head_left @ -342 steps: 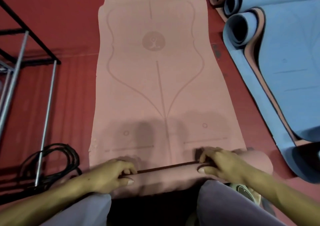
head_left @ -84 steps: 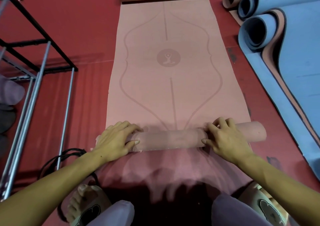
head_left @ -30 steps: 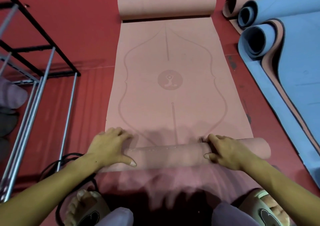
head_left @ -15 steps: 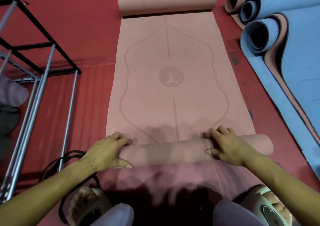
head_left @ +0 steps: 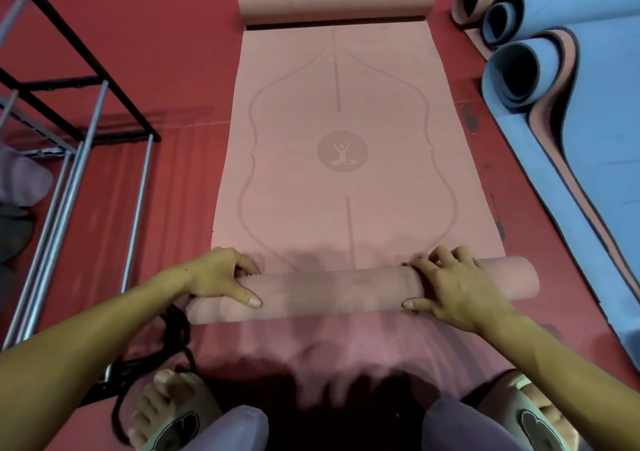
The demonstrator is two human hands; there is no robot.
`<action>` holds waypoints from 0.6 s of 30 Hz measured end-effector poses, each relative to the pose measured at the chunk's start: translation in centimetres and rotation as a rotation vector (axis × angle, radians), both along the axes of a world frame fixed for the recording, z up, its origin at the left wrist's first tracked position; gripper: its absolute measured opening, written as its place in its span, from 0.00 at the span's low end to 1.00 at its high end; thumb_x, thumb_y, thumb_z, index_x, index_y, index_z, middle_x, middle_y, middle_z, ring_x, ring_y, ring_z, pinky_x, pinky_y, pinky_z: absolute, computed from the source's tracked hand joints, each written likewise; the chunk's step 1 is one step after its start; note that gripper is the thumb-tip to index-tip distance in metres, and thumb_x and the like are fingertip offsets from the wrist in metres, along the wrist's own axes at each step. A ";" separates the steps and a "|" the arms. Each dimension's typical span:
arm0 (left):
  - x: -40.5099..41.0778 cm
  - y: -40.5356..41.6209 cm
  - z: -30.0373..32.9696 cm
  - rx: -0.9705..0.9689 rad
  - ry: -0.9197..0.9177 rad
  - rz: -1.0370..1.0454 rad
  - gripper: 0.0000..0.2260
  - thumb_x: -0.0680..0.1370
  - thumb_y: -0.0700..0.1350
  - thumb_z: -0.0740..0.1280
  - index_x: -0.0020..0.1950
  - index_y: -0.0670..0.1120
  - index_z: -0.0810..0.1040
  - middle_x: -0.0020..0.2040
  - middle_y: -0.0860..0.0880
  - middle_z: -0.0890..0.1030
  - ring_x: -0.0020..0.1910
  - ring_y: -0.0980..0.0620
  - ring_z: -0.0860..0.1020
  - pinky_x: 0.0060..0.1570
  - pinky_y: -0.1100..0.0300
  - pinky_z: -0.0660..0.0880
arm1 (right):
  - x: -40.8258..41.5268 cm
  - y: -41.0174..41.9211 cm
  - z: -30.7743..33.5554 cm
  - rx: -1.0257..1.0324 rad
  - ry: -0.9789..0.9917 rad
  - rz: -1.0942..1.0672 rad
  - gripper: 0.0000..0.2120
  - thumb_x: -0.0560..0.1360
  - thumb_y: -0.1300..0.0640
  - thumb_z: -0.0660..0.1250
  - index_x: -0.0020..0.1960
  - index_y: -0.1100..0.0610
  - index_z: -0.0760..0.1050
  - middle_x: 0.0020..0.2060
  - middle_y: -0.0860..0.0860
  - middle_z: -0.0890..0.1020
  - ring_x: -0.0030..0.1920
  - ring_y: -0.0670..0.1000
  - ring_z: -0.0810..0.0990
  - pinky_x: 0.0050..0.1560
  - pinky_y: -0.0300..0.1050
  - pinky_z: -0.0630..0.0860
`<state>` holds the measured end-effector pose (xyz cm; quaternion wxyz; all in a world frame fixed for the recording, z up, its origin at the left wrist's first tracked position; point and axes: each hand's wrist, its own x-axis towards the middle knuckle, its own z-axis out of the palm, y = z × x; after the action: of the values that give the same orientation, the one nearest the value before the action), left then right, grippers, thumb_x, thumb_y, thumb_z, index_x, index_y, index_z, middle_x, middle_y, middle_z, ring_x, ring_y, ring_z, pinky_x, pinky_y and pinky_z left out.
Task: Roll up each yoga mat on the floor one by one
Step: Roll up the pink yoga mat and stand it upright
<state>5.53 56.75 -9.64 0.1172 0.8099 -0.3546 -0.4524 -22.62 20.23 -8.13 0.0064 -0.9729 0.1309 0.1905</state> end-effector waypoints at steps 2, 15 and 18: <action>0.3 0.0 -0.3 -0.009 0.010 0.068 0.29 0.57 0.73 0.81 0.46 0.54 0.86 0.43 0.55 0.85 0.44 0.52 0.83 0.52 0.50 0.79 | 0.2 -0.3 -0.6 -0.001 -0.007 0.012 0.47 0.67 0.15 0.47 0.74 0.43 0.72 0.58 0.51 0.77 0.53 0.60 0.74 0.58 0.60 0.77; 0.3 1.2 -1.4 -0.169 -0.176 0.267 0.37 0.48 0.79 0.77 0.42 0.53 0.81 0.42 0.56 0.81 0.41 0.61 0.79 0.42 0.64 0.74 | 2.1 -2.4 -2.6 0.161 0.032 -0.049 0.48 0.61 0.11 0.42 0.64 0.44 0.67 0.56 0.49 0.77 0.55 0.60 0.77 0.63 0.59 0.72; 0.3 1.1 -1.2 -0.192 -0.213 0.247 0.36 0.50 0.80 0.76 0.45 0.56 0.81 0.45 0.56 0.81 0.43 0.60 0.78 0.47 0.62 0.76 | 2.7 -2.4 -2.2 0.192 0.017 -0.066 0.51 0.60 0.10 0.43 0.64 0.44 0.70 0.57 0.51 0.75 0.57 0.60 0.75 0.65 0.58 0.71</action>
<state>5.88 57.88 -10.84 0.2104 0.8757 -0.3044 -0.3102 -19.97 17.80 -10.33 0.1045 -0.9613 0.1439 0.2102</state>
